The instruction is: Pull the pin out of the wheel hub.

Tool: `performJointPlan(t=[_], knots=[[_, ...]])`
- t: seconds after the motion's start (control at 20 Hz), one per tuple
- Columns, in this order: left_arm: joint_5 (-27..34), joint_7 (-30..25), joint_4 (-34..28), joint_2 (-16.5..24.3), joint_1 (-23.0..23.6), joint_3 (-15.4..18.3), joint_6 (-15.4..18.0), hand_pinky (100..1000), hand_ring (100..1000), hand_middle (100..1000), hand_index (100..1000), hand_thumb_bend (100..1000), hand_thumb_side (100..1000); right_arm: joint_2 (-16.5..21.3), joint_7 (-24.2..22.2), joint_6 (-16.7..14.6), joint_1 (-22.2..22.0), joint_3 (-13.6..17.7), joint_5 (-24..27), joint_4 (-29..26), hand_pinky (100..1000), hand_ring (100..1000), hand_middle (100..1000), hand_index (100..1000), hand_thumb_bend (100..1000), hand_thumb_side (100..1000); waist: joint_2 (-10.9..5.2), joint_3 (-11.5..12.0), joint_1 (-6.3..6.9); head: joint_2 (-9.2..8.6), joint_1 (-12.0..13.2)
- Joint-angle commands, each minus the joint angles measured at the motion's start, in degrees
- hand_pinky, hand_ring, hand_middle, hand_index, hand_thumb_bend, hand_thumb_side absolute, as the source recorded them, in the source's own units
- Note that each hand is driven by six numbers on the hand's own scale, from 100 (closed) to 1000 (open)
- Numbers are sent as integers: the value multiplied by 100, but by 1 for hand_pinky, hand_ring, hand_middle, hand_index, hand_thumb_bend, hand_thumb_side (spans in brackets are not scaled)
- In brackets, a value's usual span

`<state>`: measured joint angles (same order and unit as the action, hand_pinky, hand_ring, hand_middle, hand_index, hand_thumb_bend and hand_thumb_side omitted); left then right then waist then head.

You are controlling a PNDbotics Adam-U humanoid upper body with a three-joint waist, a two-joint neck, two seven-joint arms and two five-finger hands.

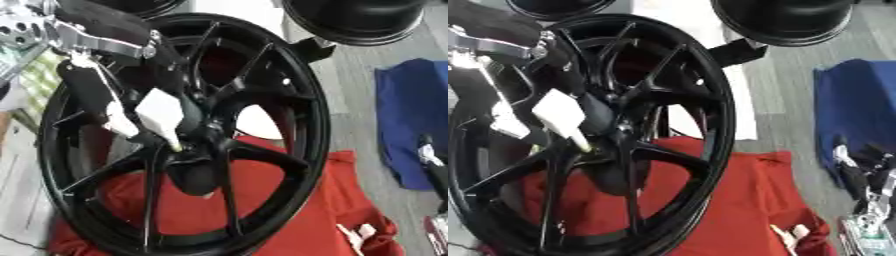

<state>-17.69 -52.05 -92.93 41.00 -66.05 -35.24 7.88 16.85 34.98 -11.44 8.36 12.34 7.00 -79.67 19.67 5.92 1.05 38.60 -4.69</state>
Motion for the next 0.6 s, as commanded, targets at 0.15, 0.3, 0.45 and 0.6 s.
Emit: performJointPlan(t=[0.15,0.3,0.45,0.6], knots=[[-77,9,34,46,-49,99,7,736,695,645,784,500,344,65,19,-14,33,46,28,-124,563,631,595,664,536,295,-97,-11,-13,-82,15],[-121,9,71,29,-33,95,23,727,688,638,779,482,316,63,21,-17,33,46,30,-126,563,631,595,664,536,295,-97,-12,-16,-83,23],[-106,9,90,9,-19,111,24,711,670,617,761,438,284,63,21,-18,33,45,32,-126,563,631,595,664,537,295,-98,-14,-18,-84,26],[-41,9,81,3,-9,136,-22,691,646,587,732,389,256,64,23,-17,35,45,35,-124,562,631,595,664,538,295,-98,-16,-19,-81,25]])
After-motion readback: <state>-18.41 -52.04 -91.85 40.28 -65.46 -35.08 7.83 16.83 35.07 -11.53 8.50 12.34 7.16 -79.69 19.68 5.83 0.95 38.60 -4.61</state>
